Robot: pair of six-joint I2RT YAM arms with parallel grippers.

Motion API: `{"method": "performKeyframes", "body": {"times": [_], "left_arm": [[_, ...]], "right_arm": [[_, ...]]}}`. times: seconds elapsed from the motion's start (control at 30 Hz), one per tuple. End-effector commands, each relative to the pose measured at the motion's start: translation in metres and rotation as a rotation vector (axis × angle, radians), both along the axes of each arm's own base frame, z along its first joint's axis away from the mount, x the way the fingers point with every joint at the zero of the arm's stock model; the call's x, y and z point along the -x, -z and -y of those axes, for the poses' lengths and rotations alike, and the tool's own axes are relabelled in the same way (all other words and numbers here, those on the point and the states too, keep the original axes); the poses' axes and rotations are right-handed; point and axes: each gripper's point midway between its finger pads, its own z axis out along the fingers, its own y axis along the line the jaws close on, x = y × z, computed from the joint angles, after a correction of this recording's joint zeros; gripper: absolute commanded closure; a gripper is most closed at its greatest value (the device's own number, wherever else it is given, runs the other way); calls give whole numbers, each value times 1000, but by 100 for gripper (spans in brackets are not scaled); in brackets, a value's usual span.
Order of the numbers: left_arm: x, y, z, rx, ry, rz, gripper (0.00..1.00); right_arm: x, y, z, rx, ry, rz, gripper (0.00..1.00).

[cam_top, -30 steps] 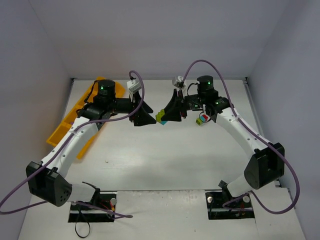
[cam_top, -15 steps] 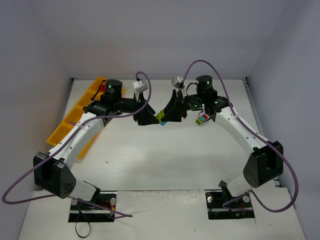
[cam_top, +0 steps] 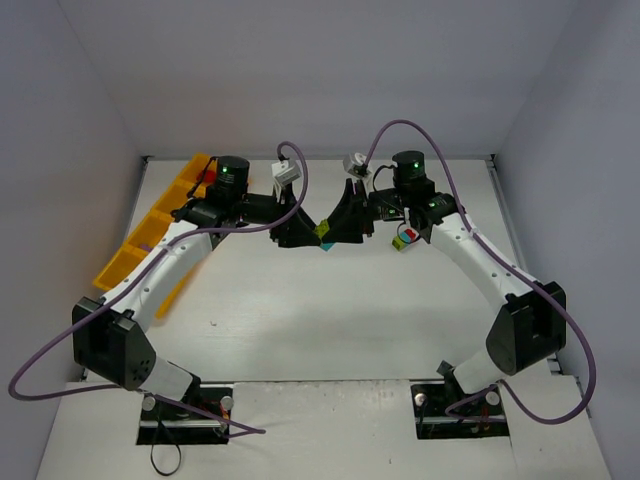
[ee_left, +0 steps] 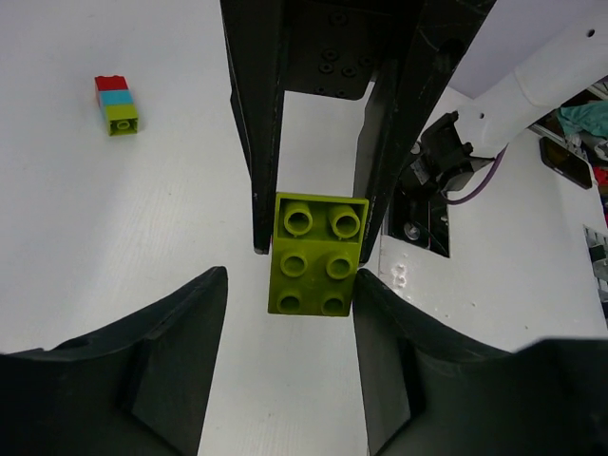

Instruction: Sort the legos into containers by color

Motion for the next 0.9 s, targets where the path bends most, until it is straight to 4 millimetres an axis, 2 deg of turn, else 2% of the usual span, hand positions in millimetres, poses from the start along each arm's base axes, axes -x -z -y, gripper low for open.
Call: {"method": "performKeyframes", "body": {"times": [0.0, 0.13, 0.23, 0.27, 0.3, 0.43, 0.47, 0.5, 0.53, 0.6, 0.63, 0.67, 0.73, 0.87], "left_arm": [[0, -30, 7, 61, 59, 139, 53], [2, -27, 9, 61, 75, 144, 56], [3, -27, 10, 62, 81, 145, 62], [3, -27, 10, 62, 82, 149, 66], [3, -28, 10, 64, 85, 153, 78], [1, -29, 10, 69, 82, 172, 94], [2, -28, 11, 68, 82, 171, 95], [2, -29, 10, 68, 82, 173, 97], [1, -28, 10, 66, 79, 187, 99], [0, -26, 9, 62, 81, 206, 100], [-1, -24, 8, 58, 76, 215, 100], [-2, -24, 8, 55, 71, 222, 100], [-3, -22, 7, 49, 64, 229, 100], [-6, -21, 6, 43, 54, 234, 100]], "right_arm": [[2, -27, -5, -55, -39, 89, 100], [2, -27, -5, -54, -37, 86, 100], [1, -25, -6, -51, -36, 80, 100], [0, -25, -6, -51, -35, 79, 100], [0, -24, -7, -50, -37, 75, 100], [0, -24, -7, -50, -37, 75, 100], [-1, -24, -7, -48, -32, 74, 98], [-1, -23, -7, -46, -28, 73, 92], [-2, -23, -7, -42, -20, 70, 77], [-4, -22, -5, -37, -5, 64, 62], [-6, -20, -4, -33, 7, 61, 44], [-5, -22, -3, -33, 14, 66, 35], [-8, -17, -1, -21, 38, 61, 27], [-8, -14, 5, -11, 61, 56, 26]]}}
